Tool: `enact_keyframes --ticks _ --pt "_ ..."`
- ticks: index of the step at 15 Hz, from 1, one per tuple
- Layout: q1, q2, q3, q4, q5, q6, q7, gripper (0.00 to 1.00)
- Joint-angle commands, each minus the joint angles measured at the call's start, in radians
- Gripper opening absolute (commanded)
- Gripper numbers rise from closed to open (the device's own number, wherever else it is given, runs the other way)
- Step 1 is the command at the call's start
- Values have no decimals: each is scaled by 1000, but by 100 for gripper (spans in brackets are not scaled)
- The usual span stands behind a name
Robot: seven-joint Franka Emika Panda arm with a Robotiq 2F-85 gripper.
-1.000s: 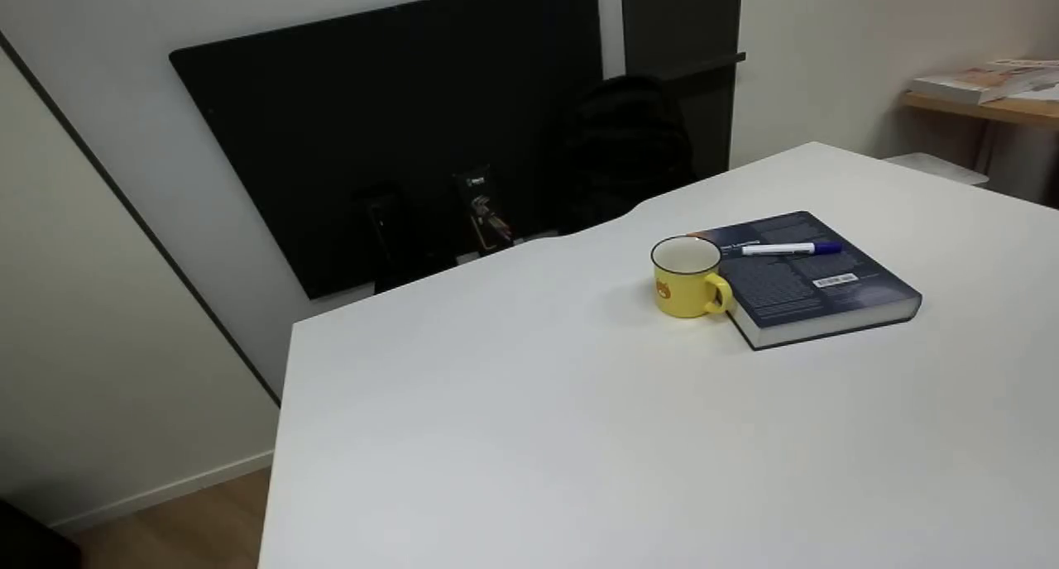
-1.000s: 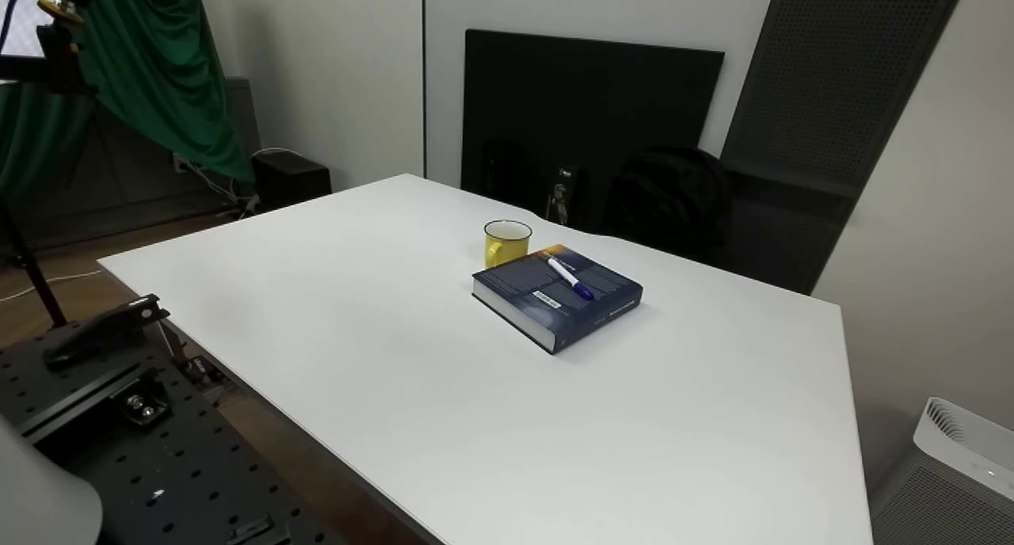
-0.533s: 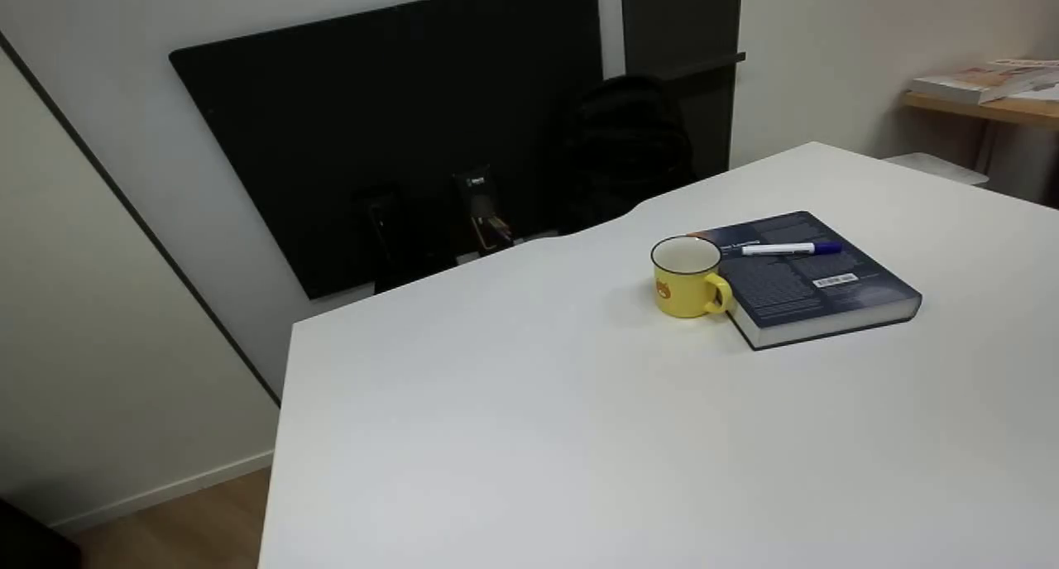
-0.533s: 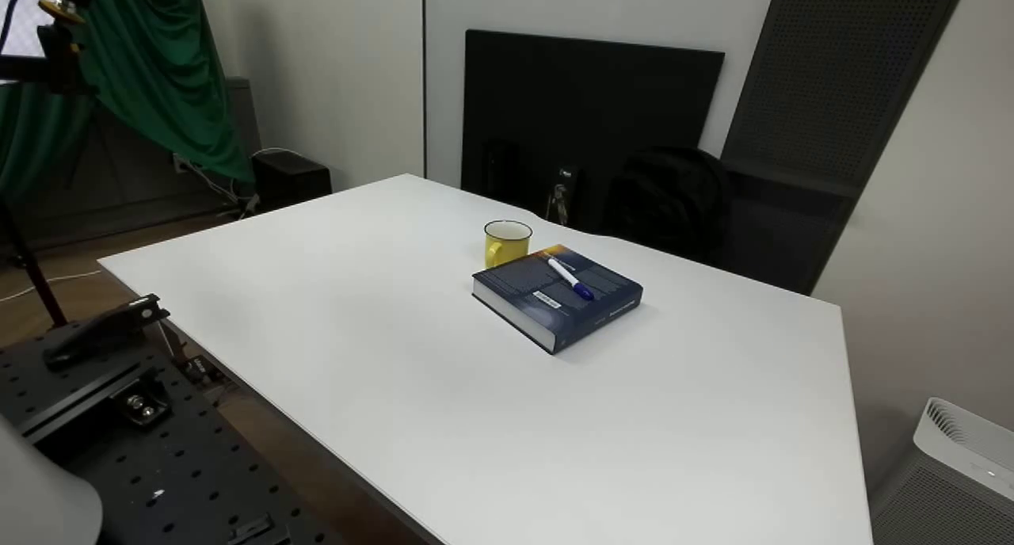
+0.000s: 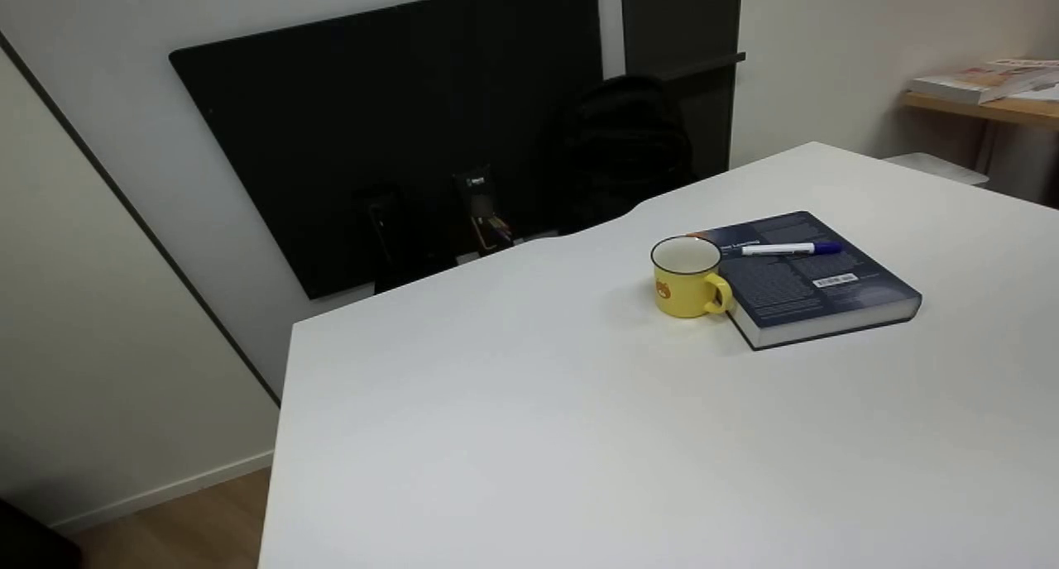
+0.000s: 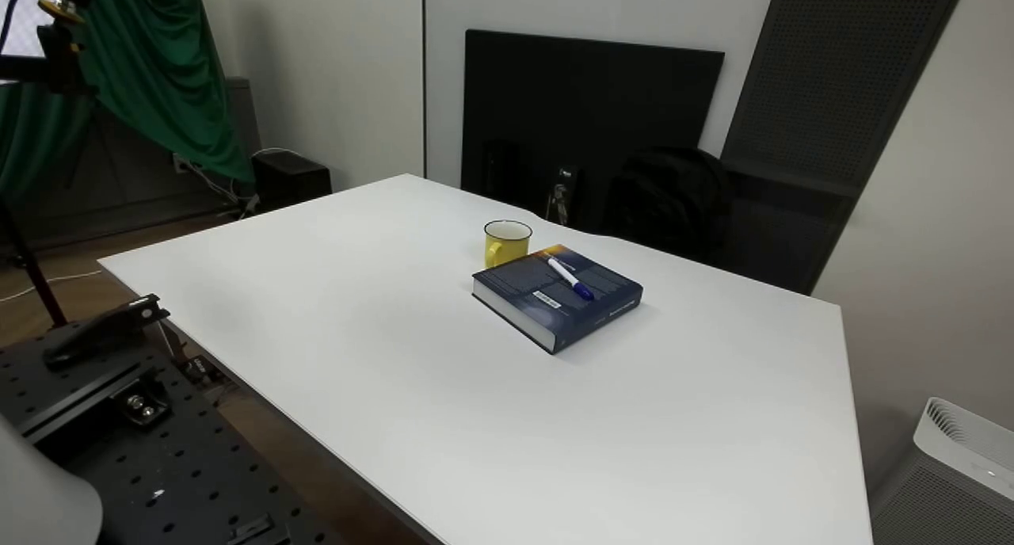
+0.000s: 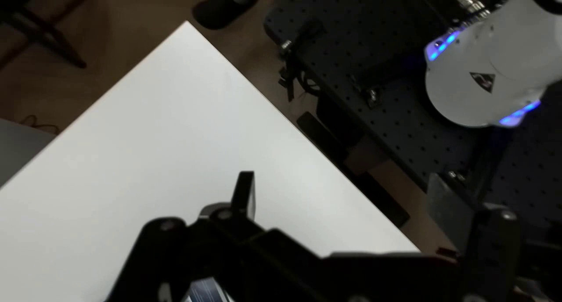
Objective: Put the blue marker inside the yellow mug
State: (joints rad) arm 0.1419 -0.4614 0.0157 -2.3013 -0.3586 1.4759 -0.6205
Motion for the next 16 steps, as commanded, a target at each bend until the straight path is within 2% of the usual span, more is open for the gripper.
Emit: enact_keyframes --ticks 1,3,4,16 --pt "-6 1 -42 5 -118 65 -93 100" --pt "-8 -5 -94 10 -48 129 -161 100" --pt "-12 7 -51 0 -78 96 -106 100" --pt "-18 25 -56 -2 -95 119 -135 100"
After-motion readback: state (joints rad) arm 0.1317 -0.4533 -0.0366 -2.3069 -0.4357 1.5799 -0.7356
